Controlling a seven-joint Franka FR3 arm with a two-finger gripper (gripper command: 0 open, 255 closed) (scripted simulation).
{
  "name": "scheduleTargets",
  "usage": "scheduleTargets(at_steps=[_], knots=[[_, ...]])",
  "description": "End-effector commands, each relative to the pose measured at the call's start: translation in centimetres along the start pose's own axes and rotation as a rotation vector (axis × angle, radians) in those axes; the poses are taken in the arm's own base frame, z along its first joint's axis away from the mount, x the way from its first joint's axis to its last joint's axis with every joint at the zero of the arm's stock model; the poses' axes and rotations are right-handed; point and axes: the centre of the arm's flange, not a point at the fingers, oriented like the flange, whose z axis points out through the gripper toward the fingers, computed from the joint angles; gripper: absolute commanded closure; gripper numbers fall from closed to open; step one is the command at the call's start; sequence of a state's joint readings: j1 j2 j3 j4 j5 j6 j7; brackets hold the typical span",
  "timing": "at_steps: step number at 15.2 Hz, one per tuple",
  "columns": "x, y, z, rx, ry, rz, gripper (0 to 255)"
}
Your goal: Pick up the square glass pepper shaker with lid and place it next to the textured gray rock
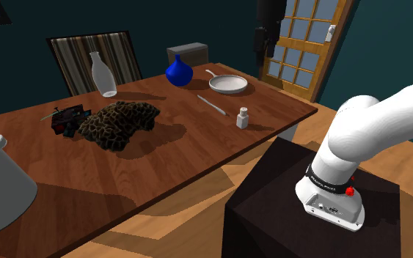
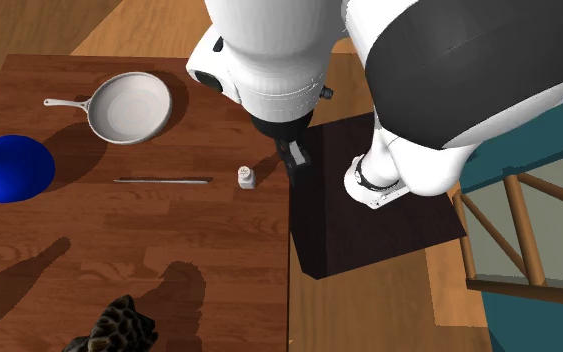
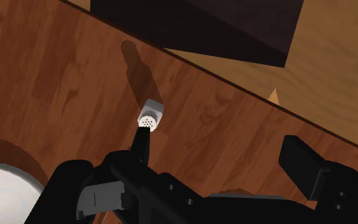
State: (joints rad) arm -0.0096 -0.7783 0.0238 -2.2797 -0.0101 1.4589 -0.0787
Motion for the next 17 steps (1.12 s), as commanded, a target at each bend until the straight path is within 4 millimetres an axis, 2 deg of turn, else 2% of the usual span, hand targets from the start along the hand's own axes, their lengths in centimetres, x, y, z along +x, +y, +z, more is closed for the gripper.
scheduleTargets(at_steps=[1,17], knots=[[0.0,0.0,0.0,0.000,0.000,0.000,0],[5.7,5.6,19.0,-0.023,0.096,-0.074,0]])
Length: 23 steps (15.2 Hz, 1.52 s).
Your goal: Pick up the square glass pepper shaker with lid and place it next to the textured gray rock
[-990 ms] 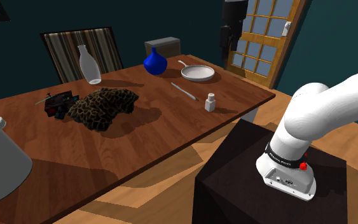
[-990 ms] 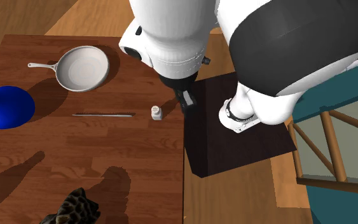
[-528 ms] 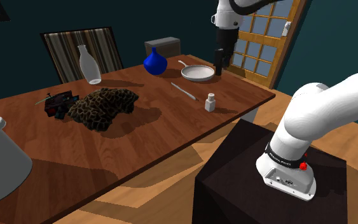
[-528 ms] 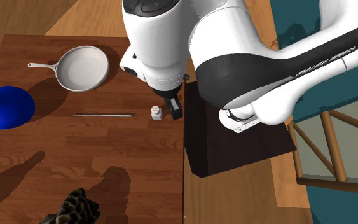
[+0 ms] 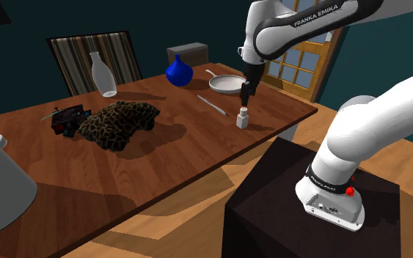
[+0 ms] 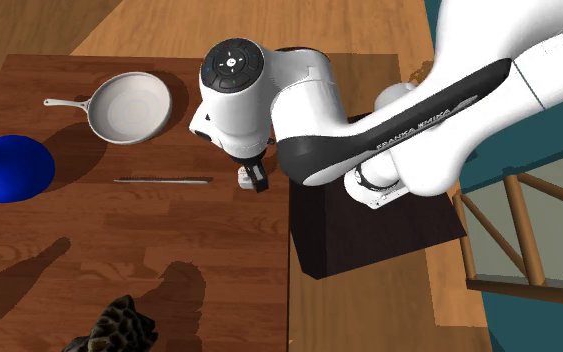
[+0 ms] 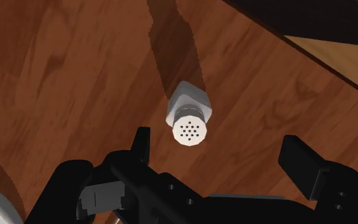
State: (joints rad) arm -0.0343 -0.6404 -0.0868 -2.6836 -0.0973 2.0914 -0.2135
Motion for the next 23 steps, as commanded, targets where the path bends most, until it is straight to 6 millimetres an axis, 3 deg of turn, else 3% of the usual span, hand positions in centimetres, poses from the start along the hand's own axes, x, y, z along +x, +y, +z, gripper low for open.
scheduleTargets(at_steps=[1,9,17,18,23], knots=[[0.5,0.8,2.1,-0.004,0.016,-0.010,0],[0.9,1.1,6.7,-0.005,0.021,-0.014,0],[0.9,1.1,7.0,-0.005,0.021,-0.014,0],[0.9,1.1,7.0,-0.005,0.021,-0.014,255],[0.9,1.1,7.0,-0.005,0.021,-0.014,255]])
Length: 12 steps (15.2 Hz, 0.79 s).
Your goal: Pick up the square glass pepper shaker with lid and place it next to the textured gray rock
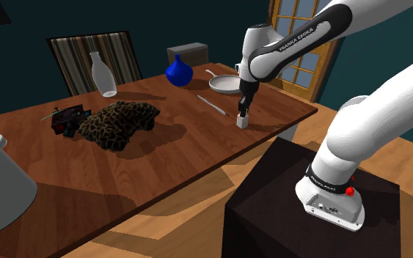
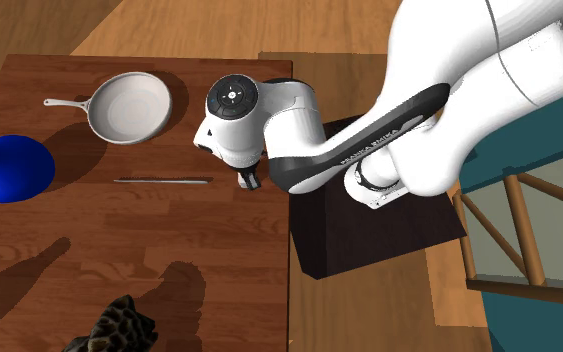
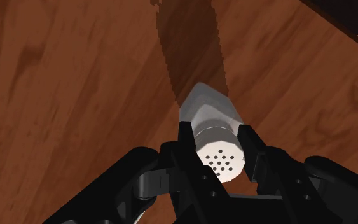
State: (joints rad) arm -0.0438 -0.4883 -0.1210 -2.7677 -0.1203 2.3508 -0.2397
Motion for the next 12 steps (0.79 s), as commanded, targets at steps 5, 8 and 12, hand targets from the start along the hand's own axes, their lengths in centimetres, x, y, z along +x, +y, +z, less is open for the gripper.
scheduleTargets(at_steps=[5,8,12], knots=[[0.0,0.0,-0.5,0.000,0.000,0.000,255],[0.1,0.1,-2.1,0.000,0.000,0.000,255],[0.2,0.2,-4.2,0.000,0.000,0.000,255]])
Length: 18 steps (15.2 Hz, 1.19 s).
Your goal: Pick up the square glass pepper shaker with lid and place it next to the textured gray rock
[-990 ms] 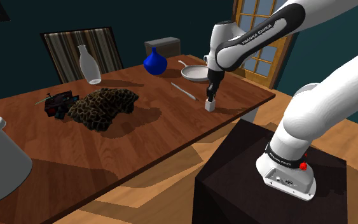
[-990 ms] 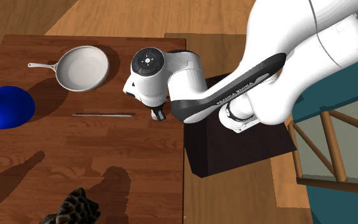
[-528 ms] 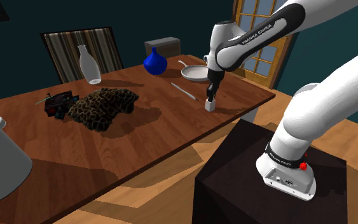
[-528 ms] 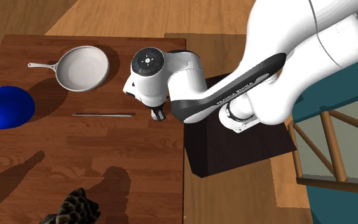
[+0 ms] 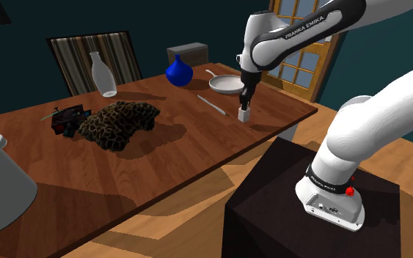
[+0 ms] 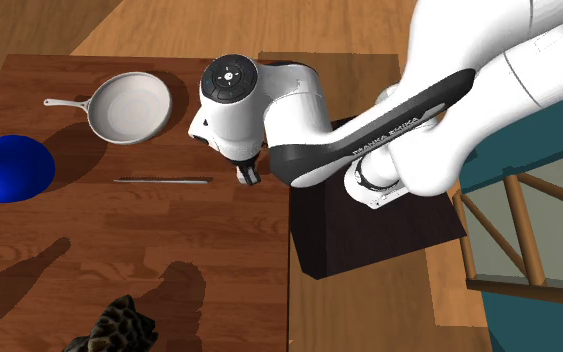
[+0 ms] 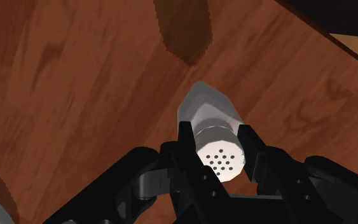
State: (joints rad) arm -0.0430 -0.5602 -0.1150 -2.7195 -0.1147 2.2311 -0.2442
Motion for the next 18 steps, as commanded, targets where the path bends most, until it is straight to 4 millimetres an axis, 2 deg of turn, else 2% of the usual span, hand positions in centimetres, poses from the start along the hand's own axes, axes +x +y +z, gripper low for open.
scheduleTargets(at_steps=[1,18], knots=[[0.3,0.1,-1.1,0.000,-0.001,0.000,255],[0.8,0.5,-10.0,0.000,-0.001,0.000,255]])
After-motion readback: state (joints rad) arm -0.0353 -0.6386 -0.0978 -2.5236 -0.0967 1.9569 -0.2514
